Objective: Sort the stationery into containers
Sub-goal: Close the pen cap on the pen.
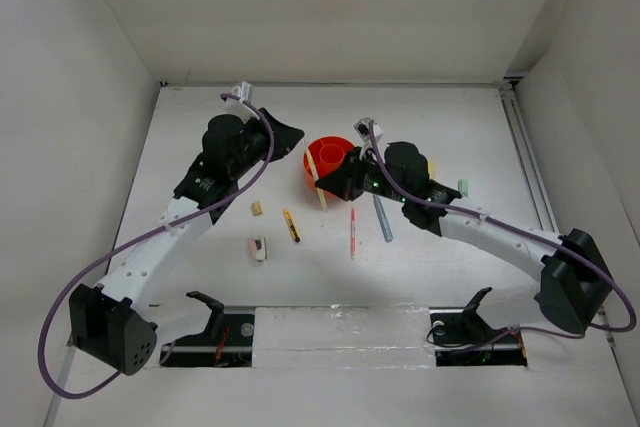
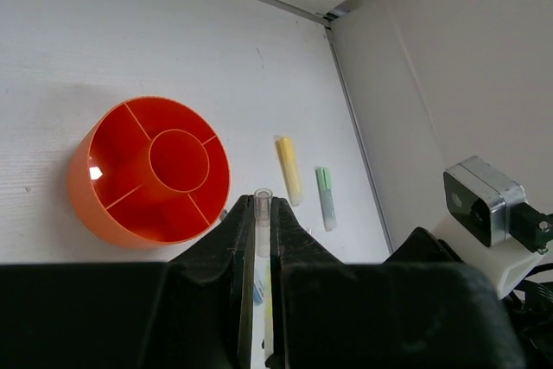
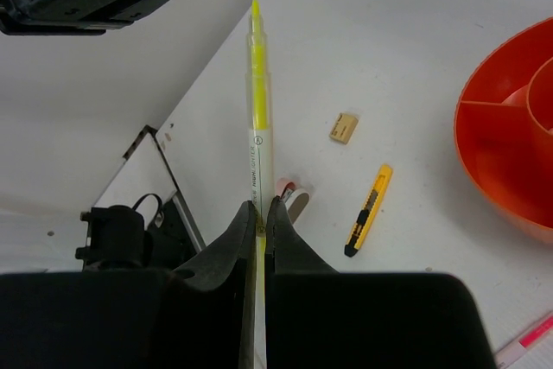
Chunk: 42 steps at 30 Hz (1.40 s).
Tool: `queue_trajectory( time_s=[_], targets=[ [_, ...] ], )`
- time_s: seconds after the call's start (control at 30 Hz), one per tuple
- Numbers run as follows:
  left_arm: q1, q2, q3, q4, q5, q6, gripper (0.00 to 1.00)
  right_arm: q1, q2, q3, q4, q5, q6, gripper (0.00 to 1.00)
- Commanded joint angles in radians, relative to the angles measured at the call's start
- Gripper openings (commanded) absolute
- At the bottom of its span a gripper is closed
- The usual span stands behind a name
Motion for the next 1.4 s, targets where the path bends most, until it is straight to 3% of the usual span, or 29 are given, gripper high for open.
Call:
queue_trajectory(
  time_s=[0.0,1.37],
  targets=[
    [-0.003,-0.007,-0.006,0.052,0.022,0.009,0.00,-0.005,0.016,0.044,0.070,-0.013,0.003,0.00],
    [0.029,-0.025,-0.024,0.070,0.003,-0.010,0.00,0.005,0.026,0.053,0.080,-0.022,0.012,0.00]
  ],
)
